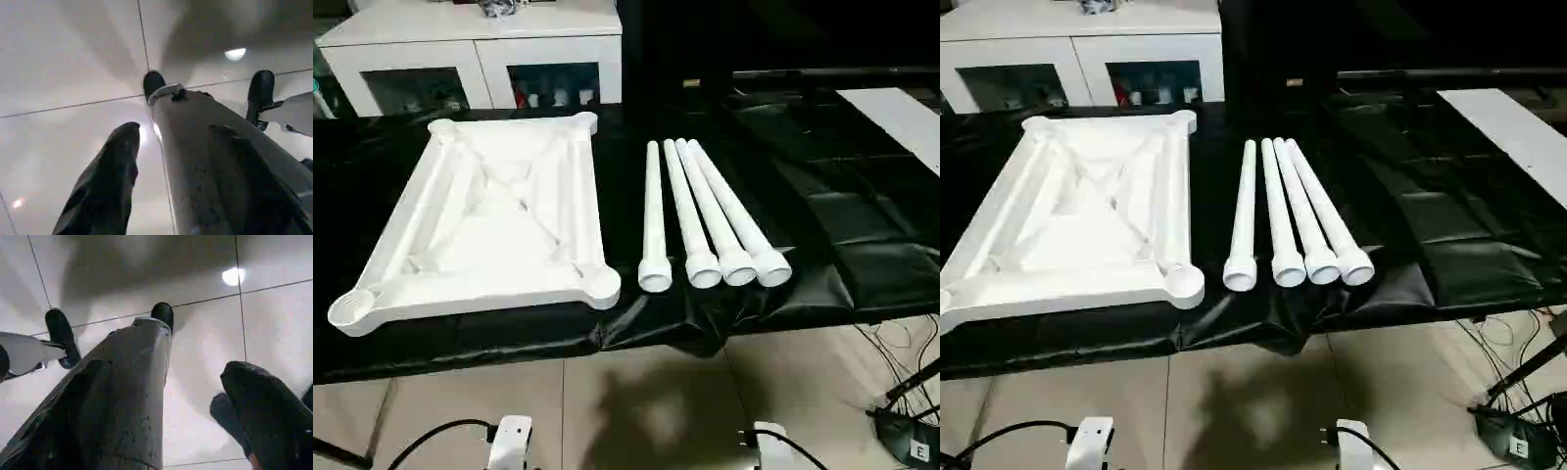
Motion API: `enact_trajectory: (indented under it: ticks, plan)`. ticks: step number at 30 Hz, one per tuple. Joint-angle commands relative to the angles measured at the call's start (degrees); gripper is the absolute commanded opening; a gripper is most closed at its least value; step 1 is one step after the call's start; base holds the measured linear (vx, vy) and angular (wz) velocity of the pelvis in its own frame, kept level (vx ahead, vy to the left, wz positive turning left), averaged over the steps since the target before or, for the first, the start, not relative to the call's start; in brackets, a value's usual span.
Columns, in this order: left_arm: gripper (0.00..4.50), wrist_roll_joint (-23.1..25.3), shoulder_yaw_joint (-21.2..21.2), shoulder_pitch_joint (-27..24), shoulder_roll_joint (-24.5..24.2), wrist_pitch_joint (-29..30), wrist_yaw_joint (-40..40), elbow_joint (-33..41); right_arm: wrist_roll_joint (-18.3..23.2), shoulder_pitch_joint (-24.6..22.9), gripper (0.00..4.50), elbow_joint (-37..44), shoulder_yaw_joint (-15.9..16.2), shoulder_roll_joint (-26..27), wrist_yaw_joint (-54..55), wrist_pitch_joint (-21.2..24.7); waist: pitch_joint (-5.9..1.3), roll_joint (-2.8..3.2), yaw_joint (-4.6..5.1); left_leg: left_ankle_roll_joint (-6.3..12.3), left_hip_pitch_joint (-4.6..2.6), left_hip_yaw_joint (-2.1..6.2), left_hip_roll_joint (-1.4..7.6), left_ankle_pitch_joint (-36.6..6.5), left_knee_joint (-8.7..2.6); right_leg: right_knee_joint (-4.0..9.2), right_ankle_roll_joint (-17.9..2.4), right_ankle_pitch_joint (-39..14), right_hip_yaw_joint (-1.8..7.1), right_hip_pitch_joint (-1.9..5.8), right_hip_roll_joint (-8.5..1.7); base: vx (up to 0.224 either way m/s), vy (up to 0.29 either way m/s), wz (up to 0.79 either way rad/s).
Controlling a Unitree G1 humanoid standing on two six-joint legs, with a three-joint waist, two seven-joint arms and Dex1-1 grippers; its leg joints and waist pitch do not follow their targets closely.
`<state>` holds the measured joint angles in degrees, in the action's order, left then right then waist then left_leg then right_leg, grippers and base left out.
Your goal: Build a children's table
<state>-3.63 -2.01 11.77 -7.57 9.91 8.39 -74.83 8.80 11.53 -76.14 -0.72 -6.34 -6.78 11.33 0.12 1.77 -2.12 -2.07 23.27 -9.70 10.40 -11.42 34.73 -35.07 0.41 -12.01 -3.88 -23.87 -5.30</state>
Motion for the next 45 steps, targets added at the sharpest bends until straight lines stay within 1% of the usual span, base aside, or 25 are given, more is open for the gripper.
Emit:
enact_trajectory:
  ticks: [1, 3, 4, 5, 6, 7, 8, 9, 10, 11, 12, 13, 14, 16, 17, 18, 19, 20, 21, 22, 23, 26, 31, 36, 45]
  plan:
    - [2.55, 0.22, 0.50, -0.90, 0.66, 0.48, 0.49, -1.46, -0.66, -0.77, 3.92, -1.16, 0.10, 0.91, -0.63, 0.14, -3.41, -0.32, -0.42, 18.80, 0.29, 0.19, 0.00, 25.00, -0.29, 1.71, -21.59, 42.44, 0.44, 1.10, -2.21, 0.000, 0.000, 0.00]
    - [2.55, 0.30, 0.84, -0.81, 0.73, 0.23, 0.38, -1.70, -1.06, -0.69, 3.92, -1.31, -0.30, 0.97, -0.71, -0.10, -2.55, -0.01, -0.55, 19.02, 1.16, -0.12, 0.77, 7.72, -1.17, 4.57, -20.79, 21.49, -0.66, -0.25, -2.90, -0.114, 0.026, 0.03]
    - [2.55, 0.34, 0.91, -0.79, 0.75, 0.16, 0.35, -1.76, -1.19, -0.66, 3.92, -1.35, -0.40, 0.98, -0.72, -0.14, -1.42, 0.35, -0.23, 13.58, -0.18, -0.29, 1.66, -11.96, -2.01, 6.84, -18.17, -6.87, -1.05, -0.32, -3.52, -0.140, 0.034, -0.01]
    - [2.55, 0.51, 1.15, -0.72, 0.80, -0.01, 0.30, -1.94, -1.65, -0.61, 3.92, -1.46, -0.78, 1.03, -0.75, -0.25, -0.44, 0.66, 0.24, 8.85, -1.53, -0.15, 1.93, -22.81, -2.19, 8.06, -14.85, -22.37, -1.53, -0.93, -3.77, -0.181, 0.053, -0.08]
    - [2.55, 0.72, 1.41, -0.67, 0.86, -0.21, 0.25, -2.09, -2.14, -0.55, 3.92, -1.55, -1.03, 1.06, -0.78, -0.36, 2.54, 1.26, 3.06, -2.67, -6.18, 1.68, 1.61, -45.67, -1.92, 13.41, 1.94, -49.84, -8.82, -3.20, -1.40, -0.181, 0.053, -0.08]
    - [2.55, 0.74, 1.45, -0.67, 0.87, -0.24, 0.24, -2.11, -2.21, -0.54, 3.92, -1.56, -1.04, 1.05, -0.78, -0.38, 2.88, 2.48, 3.45, -4.24, -4.60, 1.93, 2.58, -51.45, -4.99, 11.73, 3.12, -45.80, -11.19, -0.61, 0.32, -0.138, 0.065, -0.17]
    - [2.55, 0.78, 1.51, -0.66, 0.88, -0.28, 0.22, -2.13, -2.29, -0.53, 3.92, -1.58, -1.05, 1.05, -0.79, -0.42, 2.95, 2.34, -1.64, -7.65, 8.41, -1.40, 4.03, -62.41, -14.41, -9.62, -2.35, -21.75, -6.18, 11.34, 1.28, 0.040, 0.067, -0.06]
    - [2.55, 0.85, 1.69, -0.67, 0.92, -0.41, 0.16, -2.18, -2.46, -0.54, 3.92, -1.59, -1.02, 1.05, -0.78, -0.68, 2.36, 3.92, -3.08, -9.70, 7.16, -4.72, 1.84, -64.35, -15.55, -8.78, -3.31, -19.36, -7.39, 10.42, 2.88, 0.040, 0.067, -0.06]
    - [2.55, 0.92, 1.78, -0.69, 0.95, -0.49, 0.15, -2.22, -2.58, -0.57, 3.92, -1.61, -0.99, 1.04, -0.66, -1.06, -0.14, 2.89, -4.91, -10.22, 4.40, -6.85, 1.88, -46.85, -13.26, -8.01, -3.22, -29.59, -1.96, 10.43, 1.03, 0.000, 0.000, 0.00]
    - [2.55, 0.96, 1.88, -0.74, 0.99, -0.62, 0.11, -2.25, -2.63, -0.66, 3.92, -1.62, -1.02, 1.05, -0.52, -1.66, -1.87, -5.26, -0.74, -8.07, -7.01, -1.70, 2.06, -19.85, 6.39, 5.33, -0.77, -57.06, 1.02, -0.79, -9.37, 0.095, -0.187, 0.17]
    - [2.55, 0.96, 1.92, -0.77, 1.01, -0.71, 0.09, -2.25, -2.60, -0.71, 3.92, -1.61, -1.07, 1.07, -0.46, -1.94, 0.06, -3.59, -3.57, -2.10, -3.51, 1.82, -0.42, -7.27, 5.01, 8.52, -2.68, -54.51, 5.19, 1.57, -9.13, 0.095, -0.187, 0.17]
    - [2.55, 1.08, 1.93, -0.81, 1.01, -0.84, 0.01, -2.27, -2.80, -0.80, 3.92, -1.58, -1.08, 1.08, -0.34, -2.72, 0.56, -2.51, -4.93, 1.86, 4.36, 4.30, -1.79, 1.81, 5.02, 6.32, -5.03, -31.19, 6.17, 10.95, -8.72, 0.183, -0.065, -0.12]
    - [2.55, 1.21, 2.11, -1.05, 1.08, -1.86, -0.19, -2.21, -3.43, -1.03, 3.92, -1.49, -0.87, 1.05, -0.04, -4.25, 0.02, -1.48, -5.25, 2.47, 1.94, 3.91, 0.53, 3.91, 0.78, 3.25, -6.08, -6.85, 3.48, 8.85, -4.56, 0.044, 0.063, 0.02]
    - [2.55, 1.06, 2.75, -1.48, 1.25, -3.50, -0.63, -2.09, -4.44, -1.37, 3.92, -1.31, -0.60, 1.01, 0.47, -6.84, -2.01, -0.07, -4.57, 5.83, -2.27, 4.78, 2.13, 11.94, -0.25, -1.14, -7.62, 17.45, 1.33, 7.37, -1.06, 0.005, 0.056, 0.17]
    - [2.55, 1.38, 2.79, -1.89, 1.30, -5.57, -1.38, -1.93, -5.24, -1.74, 3.92, -1.11, -0.45, 0.98, 0.92, -9.51, -2.45, 1.92, -3.33, 19.49, -5.09, 7.86, 6.94, 23.81, -0.13, -3.45, -10.18, 19.60, 1.71, 4.49, -2.76, -0.029, 0.054, 0.14]
    - [2.55, 1.52, 2.86, -2.15, 1.35, -7.30, -1.53, -1.82, -5.35, -2.00, 3.92, -0.97, -0.73, 1.06, 0.16, -11.40, -1.95, 1.86, -3.31, 23.04, -4.77, 8.13, 7.41, 24.98, -0.48, -3.11, -10.41, 16.64, 2.30, 4.17, -3.50, -0.029, 0.054, 0.14]
    - [2.55, 1.52, 2.86, -2.15, 1.35, -7.30, -1.53, -1.82, -5.35, -2.00, 3.92, -0.97, -0.73, 1.06, 0.16, -11.40, -1.05, 1.14, -3.26, 24.39, -2.30, 6.64, 5.78, 21.63, -0.66, -1.25, -10.55, 15.41, 2.69, 5.78, -4.84, 0.000, 0.000, 0.00]
    - [2.55, 2.43, 2.33, -2.73, 1.28, -11.57, -1.68, -1.55, -5.19, -2.63, 3.92, -0.64, -1.38, 1.30, -1.78, -15.62, -0.90, 0.48, -3.82, 19.57, -0.41, 4.11, 2.69, 14.29, -0.13, 0.76, -9.30, 19.11, 2.15, 7.76, -5.30, 0.000, 0.000, 0.00]
    - [2.55, 2.91, 2.18, -3.05, 1.27, -13.58, -1.93, -1.37, -5.15, -2.92, 3.92, -0.53, -1.67, 1.42, -2.86, -18.17, -0.73, 0.36, -3.95, 14.33, -0.61, 3.55, 2.25, 5.62, -0.96, 1.67, -7.57, 18.50, 1.95, 7.99, -5.40, 0.000, 0.000, 0.00]
    - [2.55, 3.30, 1.95, -3.20, 1.22, -14.30, -2.26, -1.30, -5.26, -3.02, 3.92, -0.53, -1.63, 1.43, -3.33, -18.97, -0.73, 0.36, -3.95, 14.33, -0.61, 3.55, 2.25, 5.62, -0.96, 1.67, -7.57, 18.50, 1.95, 7.99, -5.40, 0.000, 0.000, 0.00]
    - [2.55, 4.17, 1.43, -3.48, 1.11, -15.96, -3.07, -1.14, -5.84, -3.19, 3.92, -0.50, -1.21, 1.38, -3.89, -20.75, -0.70, 0.63, -3.37, 10.77, -1.30, 3.84, 3.10, -1.95, -2.58, 1.65, -7.17, 15.91, 1.44, 7.95, -4.31, 0.000, 0.000, 0.00]
    - [2.55, 3.79, 2.17, -4.00, 1.37, -17.96, -3.07, -1.01, -6.68, -3.51, 3.92, -0.36, -0.54, 1.21, -3.77, -23.43, -0.87, 1.06, -2.32, 11.35, -1.47, 4.31, 3.79, -3.52, -3.20, 1.08, -9.08, 15.72, 1.17, 7.77, -3.84, 0.000, 0.000, 0.00]
    - [2.55, 1.39, 3.62, -14.84, -3.11, -23.17, 1.12, 30.64, -3.91, -11.79, 3.92, 33.05, 1.93, -1.46, -10.76, -23.56, -0.80, 0.42, -1.66, 17.21, -1.55, 4.40, 3.91, 0.94, -2.62, 0.90, -8.16, 20.14, 0.82, 7.44, -3.69, 0.000, 0.000, 0.00]
    - [2.55, -1.91, 4.30, -24.14, -2.49, -26.54, 3.85, 54.55, 2.74, -21.10, 3.92, 57.34, 0.95, -5.20, -16.92, -21.58, 0.31, 0.46, -2.53, 12.30, -1.26, 3.45, 4.10, -10.65, -4.31, 2.46, -8.71, 8.89, 1.69, 7.26, -3.60, 0.000, 0.000, 0.00]
    - [2.55, -7.55, -0.16, -29.63, -5.38, -16.05, 6.98, 87.90, 19.93, -27.59, 3.92, 93.18, 2.53, -14.03, -24.42, -4.62, 0.57, 0.31, -2.49, 5.19, -1.49, 3.44, 3.43, -13.34, -5.26, 3.19, -3.60, 7.42, 2.24, 6.73, -2.83, 0.000, 0.000, 0.00]
